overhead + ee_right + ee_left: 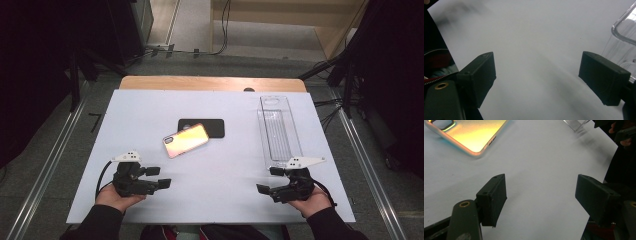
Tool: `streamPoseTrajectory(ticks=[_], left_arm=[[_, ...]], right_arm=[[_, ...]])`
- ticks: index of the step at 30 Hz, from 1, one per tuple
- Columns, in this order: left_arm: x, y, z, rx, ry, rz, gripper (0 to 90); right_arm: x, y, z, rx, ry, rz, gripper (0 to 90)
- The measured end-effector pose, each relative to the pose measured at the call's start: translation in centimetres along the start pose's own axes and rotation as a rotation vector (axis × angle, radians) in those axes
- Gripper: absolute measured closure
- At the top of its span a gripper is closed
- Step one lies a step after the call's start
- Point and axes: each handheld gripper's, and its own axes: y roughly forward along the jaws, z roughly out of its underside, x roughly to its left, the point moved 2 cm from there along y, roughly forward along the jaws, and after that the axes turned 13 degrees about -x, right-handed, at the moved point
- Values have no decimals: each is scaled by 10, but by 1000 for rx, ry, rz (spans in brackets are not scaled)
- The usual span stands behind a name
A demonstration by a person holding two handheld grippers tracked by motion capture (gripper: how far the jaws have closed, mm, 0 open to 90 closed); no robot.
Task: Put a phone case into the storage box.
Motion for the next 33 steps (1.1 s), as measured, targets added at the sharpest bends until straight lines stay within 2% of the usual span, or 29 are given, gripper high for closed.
streamPoseTrajectory(ticks=[1, 17, 20, 21, 22, 26, 33], left_arm=[[0, 0, 0, 0, -10, 1, 252], [1, -1, -1, 2, -7, -9, 255], [-1, -3, -6, -11, -16, -20, 315], [-3, -3, -10, -14, -3, -38, 329], [-3, -3, -10, -14, -3, -38, 336], [-5, -1, -18, -35, -5, -60, 352], [-6, 7, -29, -28, 8, -77, 350]], right_arm=[[0, 0, 0, 0, 1, 0, 124], [0, 0, 0, 3, 2, -1, 124], [0, 0, 0, 2, 3, -1, 124], [0, 0, 0, 1, 3, -1, 124], [0, 0, 0, 0, 4, -1, 124], [0, 0, 0, -1, 4, -1, 125], [-1, -1, 0, -2, 3, 1, 124]])
